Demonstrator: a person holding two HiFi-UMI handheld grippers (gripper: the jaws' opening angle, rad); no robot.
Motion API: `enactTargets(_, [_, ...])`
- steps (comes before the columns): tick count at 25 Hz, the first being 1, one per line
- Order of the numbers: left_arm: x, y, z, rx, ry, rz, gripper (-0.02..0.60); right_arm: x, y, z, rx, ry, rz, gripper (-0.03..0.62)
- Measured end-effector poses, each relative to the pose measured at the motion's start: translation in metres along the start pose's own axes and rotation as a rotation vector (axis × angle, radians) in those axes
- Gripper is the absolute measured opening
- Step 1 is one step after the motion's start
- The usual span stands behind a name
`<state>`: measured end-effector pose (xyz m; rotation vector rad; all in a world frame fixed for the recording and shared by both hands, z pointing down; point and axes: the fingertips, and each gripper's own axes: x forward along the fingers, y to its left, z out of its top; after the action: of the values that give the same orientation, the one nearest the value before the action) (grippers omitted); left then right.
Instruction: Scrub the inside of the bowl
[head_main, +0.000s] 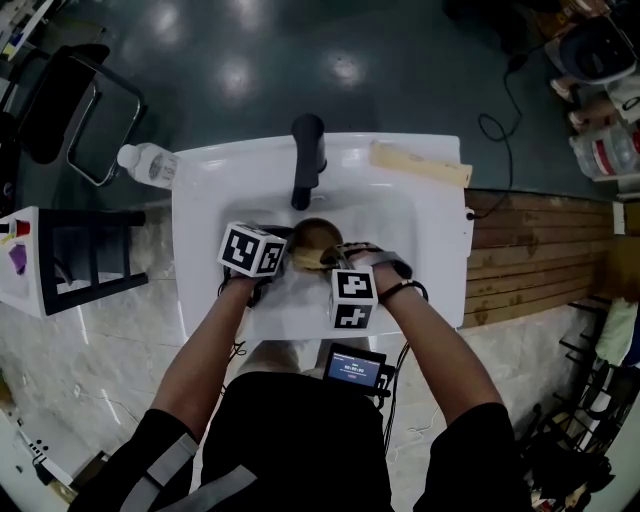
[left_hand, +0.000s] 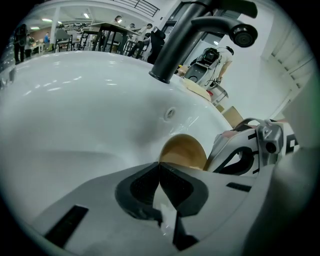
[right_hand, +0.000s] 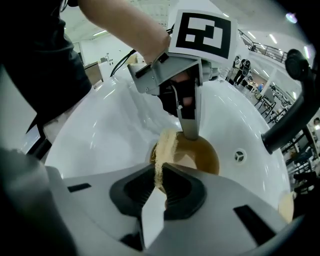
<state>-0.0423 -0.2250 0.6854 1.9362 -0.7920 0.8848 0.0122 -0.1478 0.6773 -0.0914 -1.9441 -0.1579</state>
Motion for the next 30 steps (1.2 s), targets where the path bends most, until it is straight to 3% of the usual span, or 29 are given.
enactTargets(10, [0.0, -0.003, -0.006, -0.023, 0.044, -0.026, 0.011, -0.018, -0.019, -0.014, 0.042, 0.024, -0.07, 0.043])
enactTargets(18, [-0.001, -0.007, -0.004, -0.046, 0.046, -0.036, 0.012, -0.019, -0.058, -0.031, 0.23, 0.05, -0.158, 0.043])
enactTargets(26, [-0.002, -0.012, -0.004, -0.053, 0.041, -0.032, 0.014, -0.009, -0.078, -0.03, 0.482, 0.065, -0.229, 0.043])
enactTargets(30, [-0.003, -0.013, -0.001, -0.052, 0.032, -0.027, 0.014, -0.004, -0.083, -0.02, 0.509, 0.069, -0.259, 0.043])
